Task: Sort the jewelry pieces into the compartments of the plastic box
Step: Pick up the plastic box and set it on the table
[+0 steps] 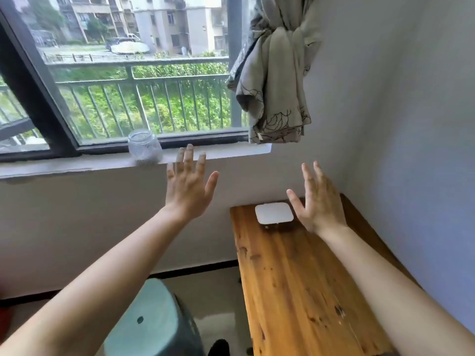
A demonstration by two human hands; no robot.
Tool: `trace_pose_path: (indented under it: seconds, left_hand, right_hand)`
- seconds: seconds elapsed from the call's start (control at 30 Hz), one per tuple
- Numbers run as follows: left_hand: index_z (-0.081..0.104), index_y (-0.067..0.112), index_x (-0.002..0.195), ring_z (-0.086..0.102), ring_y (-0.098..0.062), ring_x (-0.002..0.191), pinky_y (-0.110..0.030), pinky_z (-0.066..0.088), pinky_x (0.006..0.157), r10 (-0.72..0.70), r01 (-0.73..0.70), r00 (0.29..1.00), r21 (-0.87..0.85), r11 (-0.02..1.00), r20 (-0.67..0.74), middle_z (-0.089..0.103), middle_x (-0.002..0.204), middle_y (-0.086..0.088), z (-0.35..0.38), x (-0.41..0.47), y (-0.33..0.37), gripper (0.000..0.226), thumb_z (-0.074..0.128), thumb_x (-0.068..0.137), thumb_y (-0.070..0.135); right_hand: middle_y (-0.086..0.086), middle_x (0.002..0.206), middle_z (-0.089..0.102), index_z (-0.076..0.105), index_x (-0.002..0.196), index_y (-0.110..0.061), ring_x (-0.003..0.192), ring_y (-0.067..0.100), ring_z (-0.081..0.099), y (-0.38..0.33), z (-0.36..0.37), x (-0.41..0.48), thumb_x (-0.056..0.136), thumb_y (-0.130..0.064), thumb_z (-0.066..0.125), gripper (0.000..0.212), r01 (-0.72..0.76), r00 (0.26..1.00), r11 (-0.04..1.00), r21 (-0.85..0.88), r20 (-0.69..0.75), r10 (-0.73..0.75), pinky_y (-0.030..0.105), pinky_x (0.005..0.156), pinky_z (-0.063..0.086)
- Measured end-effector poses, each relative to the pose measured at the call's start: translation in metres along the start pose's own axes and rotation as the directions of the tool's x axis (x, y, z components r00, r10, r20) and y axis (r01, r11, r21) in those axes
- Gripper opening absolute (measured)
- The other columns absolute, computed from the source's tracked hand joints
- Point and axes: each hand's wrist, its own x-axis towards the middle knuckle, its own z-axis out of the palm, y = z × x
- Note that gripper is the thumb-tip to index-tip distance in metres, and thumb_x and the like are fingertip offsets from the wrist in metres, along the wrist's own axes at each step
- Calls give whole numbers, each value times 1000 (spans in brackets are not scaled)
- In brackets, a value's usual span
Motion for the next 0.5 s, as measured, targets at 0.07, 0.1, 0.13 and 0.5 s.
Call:
trace_pose_path:
  seconds: [0.07, 0.1, 0.13, 0.5]
  left_hand:
    - [26, 12, 153, 7, -35, 151, -56, 12, 119, 14, -13, 997, -12, 1000, 73, 13, 164, -19, 44, 34, -15, 67, 28, 99, 52]
    - [26, 12, 153, 7, -36, 151, -56, 12, 119, 26, -25, 994, -19, 1000, 110, 13, 164, -19, 65, 52, -22, 68, 27, 99, 53]
    - [25, 13, 154, 7, -36, 151, -56, 12, 119, 38, -34, 989, -25, 999, 146, 13, 164, -19, 84, 69, -27, 68, 26, 99, 53]
    - [27, 14, 153, 6, -35, 152, -54, 13, 120, 284, -265, 899, -101, 959, 333, 16, 164, -18, 188, 174, -9, 67, 20, 100, 54]
  right_hand:
    - [16, 167, 10, 9, 159, -23, 150, 36, 23, 11, 31, 23, 99, -62, 33, 76, -90, 995, 994, -60, 46, 92, 53, 116, 29]
    - [16, 167, 10, 8, 159, -22, 150, 36, 23, 16, 46, 35, 98, -63, 30, 77, -140, 987, 986, -91, 63, 146, 53, 117, 28]
    - [16, 167, 10, 7, 159, -22, 150, 36, 22, 19, 58, 47, 98, -65, 28, 78, -184, 978, 976, -119, 79, 194, 52, 117, 27]
    - [21, 163, 24, 19, 157, -15, 147, 38, 29, 41, 95, 110, 99, -62, 24, 76, -407, 892, 881, -243, 105, 441, 52, 115, 31]
